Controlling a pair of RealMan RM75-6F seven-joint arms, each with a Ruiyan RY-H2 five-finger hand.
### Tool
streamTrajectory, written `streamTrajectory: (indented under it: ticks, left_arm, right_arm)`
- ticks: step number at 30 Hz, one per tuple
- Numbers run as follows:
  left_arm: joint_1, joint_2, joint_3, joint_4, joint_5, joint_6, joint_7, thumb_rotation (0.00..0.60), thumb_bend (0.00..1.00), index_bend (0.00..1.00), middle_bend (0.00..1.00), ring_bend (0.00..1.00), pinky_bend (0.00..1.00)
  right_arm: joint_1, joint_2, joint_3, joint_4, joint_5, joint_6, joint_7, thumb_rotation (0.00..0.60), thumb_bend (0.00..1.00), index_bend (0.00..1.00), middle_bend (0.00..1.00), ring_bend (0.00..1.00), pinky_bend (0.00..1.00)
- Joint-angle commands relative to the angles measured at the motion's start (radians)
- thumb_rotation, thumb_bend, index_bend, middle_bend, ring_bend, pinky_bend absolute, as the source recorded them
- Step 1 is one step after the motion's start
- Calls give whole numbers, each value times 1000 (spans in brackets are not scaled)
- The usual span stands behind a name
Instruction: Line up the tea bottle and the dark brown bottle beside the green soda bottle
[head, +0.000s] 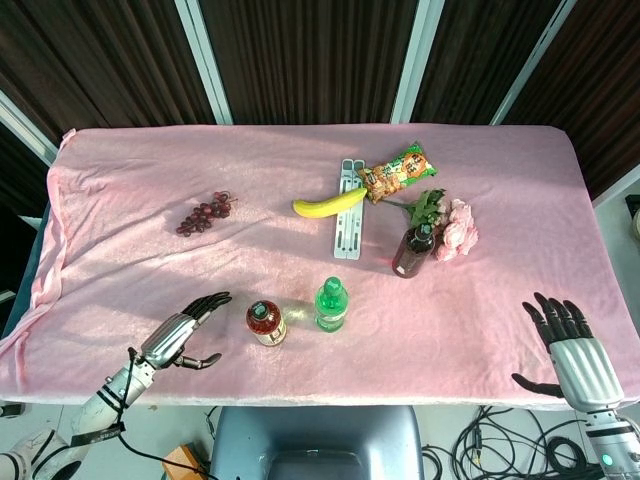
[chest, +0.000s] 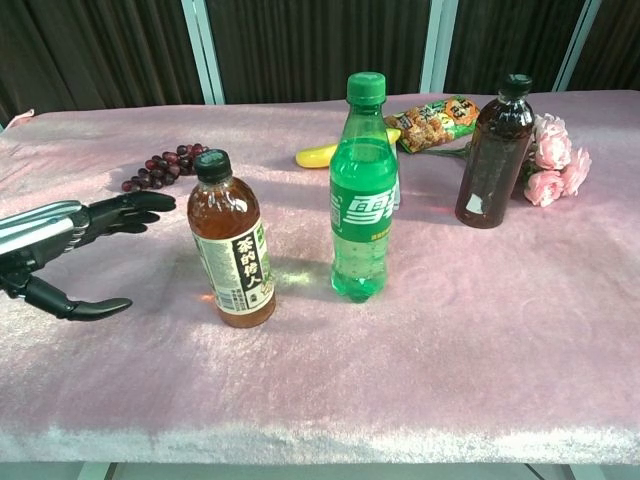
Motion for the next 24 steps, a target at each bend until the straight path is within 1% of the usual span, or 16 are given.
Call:
streamTrajectory:
  ticks: [1,5,8,16,20,24]
  left_arm:
    - [-9,-72,-5,43,37,73,-69,600,277,0,0,0,43]
    - [-13,-136,-35,73,15,102,-111,600,273,0,0,0,37]
    - [-19,-170,-43,89,2,97,-117,600,270,0,0,0,37]
    - [-46,-209,-55,100,-31,52,-139,600,271,0,0,0,47]
    - [-55,-227,-69,84,-49,39,-116,600,270,0,0,0,78]
    - [-62,-246,-86,66,-75,22,-61,600,270,0,0,0,114]
  right_arm:
    - [-3,8,0,2,1,8,16,600,201,0,0,0,0]
    - [-2,10,2,7,6,4,25,600,201,0,0,0,0]
    - [-5,13,0,8,3,8,30,600,201,0,0,0,0]
    - [-10,14,-1,11,0,17,38,600,201,0,0,0,0]
    - [-9,16,0,10,1,14,39,600,200,0,0,0,0]
    - [-11,19,-2,11,-6,18,46,600,201,0,0,0,0]
